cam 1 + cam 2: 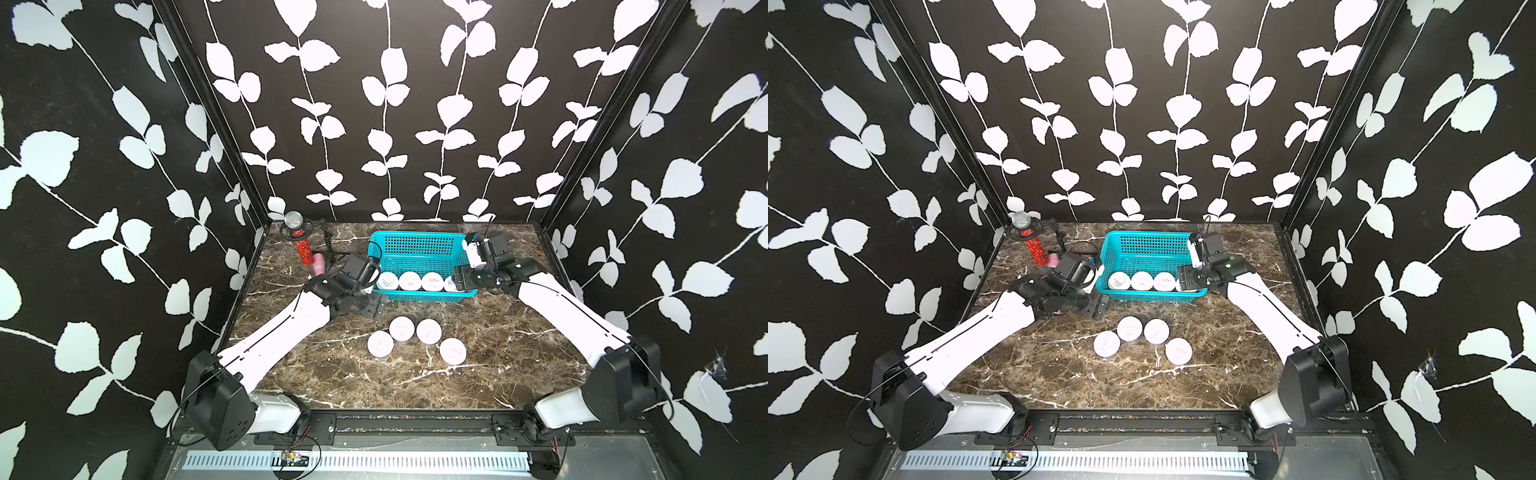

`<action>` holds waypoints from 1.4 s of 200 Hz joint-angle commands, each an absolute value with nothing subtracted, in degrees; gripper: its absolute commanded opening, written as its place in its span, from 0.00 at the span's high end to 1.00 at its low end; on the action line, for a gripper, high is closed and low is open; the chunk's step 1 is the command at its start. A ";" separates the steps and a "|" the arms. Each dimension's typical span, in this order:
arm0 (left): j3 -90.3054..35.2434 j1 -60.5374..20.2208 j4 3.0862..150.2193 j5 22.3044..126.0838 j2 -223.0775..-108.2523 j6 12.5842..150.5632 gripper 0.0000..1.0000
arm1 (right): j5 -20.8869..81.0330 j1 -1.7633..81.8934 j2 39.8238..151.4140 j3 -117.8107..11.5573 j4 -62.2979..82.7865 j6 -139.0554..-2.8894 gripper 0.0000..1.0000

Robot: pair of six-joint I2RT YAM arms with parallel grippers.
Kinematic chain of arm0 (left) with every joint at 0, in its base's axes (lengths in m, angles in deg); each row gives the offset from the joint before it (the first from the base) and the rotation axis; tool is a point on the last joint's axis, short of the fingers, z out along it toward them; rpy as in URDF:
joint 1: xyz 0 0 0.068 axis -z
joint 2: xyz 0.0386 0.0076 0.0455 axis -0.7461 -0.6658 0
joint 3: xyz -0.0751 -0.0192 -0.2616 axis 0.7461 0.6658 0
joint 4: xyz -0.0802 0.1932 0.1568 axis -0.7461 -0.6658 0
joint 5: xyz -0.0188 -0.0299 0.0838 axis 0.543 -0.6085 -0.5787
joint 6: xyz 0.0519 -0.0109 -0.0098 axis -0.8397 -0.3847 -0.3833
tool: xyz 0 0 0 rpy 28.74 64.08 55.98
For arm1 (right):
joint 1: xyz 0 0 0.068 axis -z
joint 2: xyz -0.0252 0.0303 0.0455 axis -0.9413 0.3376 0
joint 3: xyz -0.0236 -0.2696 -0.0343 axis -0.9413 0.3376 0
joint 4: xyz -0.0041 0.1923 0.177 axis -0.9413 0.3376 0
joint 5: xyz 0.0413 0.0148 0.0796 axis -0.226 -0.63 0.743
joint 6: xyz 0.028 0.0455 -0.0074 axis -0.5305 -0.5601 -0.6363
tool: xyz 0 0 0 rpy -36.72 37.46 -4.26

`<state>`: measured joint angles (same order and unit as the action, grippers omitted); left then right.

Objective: Put the yogurt in the basket
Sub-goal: Pick up the yogurt from the center of the board.

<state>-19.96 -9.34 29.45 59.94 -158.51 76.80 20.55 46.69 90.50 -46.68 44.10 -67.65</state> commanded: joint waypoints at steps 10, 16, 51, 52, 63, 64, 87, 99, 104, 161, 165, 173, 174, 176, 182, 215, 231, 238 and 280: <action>-19.22 -3.87 25.07 61.08 -157.18 78.36 0.12 | 21.11 46.93 87.91 -42.44 40.17 -70.01 0.24; -19.06 -3.26 24.80 61.25 -157.32 78.69 0.12 | 21.10 46.82 87.66 -42.16 40.41 -70.02 0.24; -16.85 -1.53 23.88 60.48 -157.00 81.62 0.13 | 20.66 46.95 86.81 -41.34 41.11 -69.77 0.24; -16.68 -1.53 23.83 60.48 -156.97 81.69 0.13 | 20.68 46.96 86.77 -41.33 41.14 -69.76 0.24; -15.84 -0.99 23.39 60.38 -156.47 82.49 0.13 | 20.63 46.90 86.48 -41.32 41.25 -69.73 0.24; -15.76 -0.98 23.37 60.47 -156.40 82.52 0.13 | 20.58 46.89 86.43 -41.32 41.25 -69.70 0.24; -13.78 0.06 23.60 61.12 -155.49 83.54 0.13 | 20.15 46.92 86.15 -41.24 41.61 -69.50 0.24; -12.94 0.55 23.98 61.35 -155.48 83.86 0.13 | 20.25 46.89 85.95 -41.19 41.61 -69.63 0.24; -12.70 0.76 24.12 61.35 -155.54 83.94 0.13 | 20.29 46.90 85.94 -41.19 41.61 -69.59 0.24; -12.29 2.61 25.98 61.05 -157.89 83.80 0.14 | 20.53 46.97 85.62 -40.94 41.63 -69.76 0.24; -12.38 2.70 25.89 60.80 -158.12 83.82 0.15 | 20.53 46.90 85.61 -40.89 41.61 -69.83 0.24; -12.61 2.87 25.70 60.40 -158.71 83.68 0.15 | 20.52 46.89 85.64 -40.88 41.69 -69.78 0.24; -12.61 2.93 25.66 60.35 -158.79 83.68 0.15 | 20.48 46.89 85.66 -40.88 41.69 -69.77 0.24; -12.68 2.97 25.63 60.26 -158.92 83.69 0.15 | 20.52 46.93 85.63 -40.82 41.69 -69.76 0.24; -12.87 3.06 25.41 60.05 -159.33 83.59 0.16 | 20.58 46.89 85.62 -40.75 41.75 -69.83 0.24; -13.83 3.32 24.64 59.17 -160.75 82.82 0.17 | 20.62 46.89 85.70 -40.34 41.45 -69.89 0.23; -14.34 3.43 24.48 58.80 -161.38 82.39 0.18 | 20.69 46.94 85.68 -40.33 41.44 -69.76 0.23; -14.44 3.45 24.48 58.81 -161.64 82.22 0.19 | 20.67 46.94 85.68 -40.35 41.43 -69.76 0.23; -14.94 3.77 24.22 58.65 -162.99 81.91 0.23 | 20.70 46.89 85.88 -40.28 41.46 -69.67 0.23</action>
<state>-13.52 3.18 25.47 59.46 -162.64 82.68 20.55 46.72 87.20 -41.50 42.37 -69.62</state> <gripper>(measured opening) 0.778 0.766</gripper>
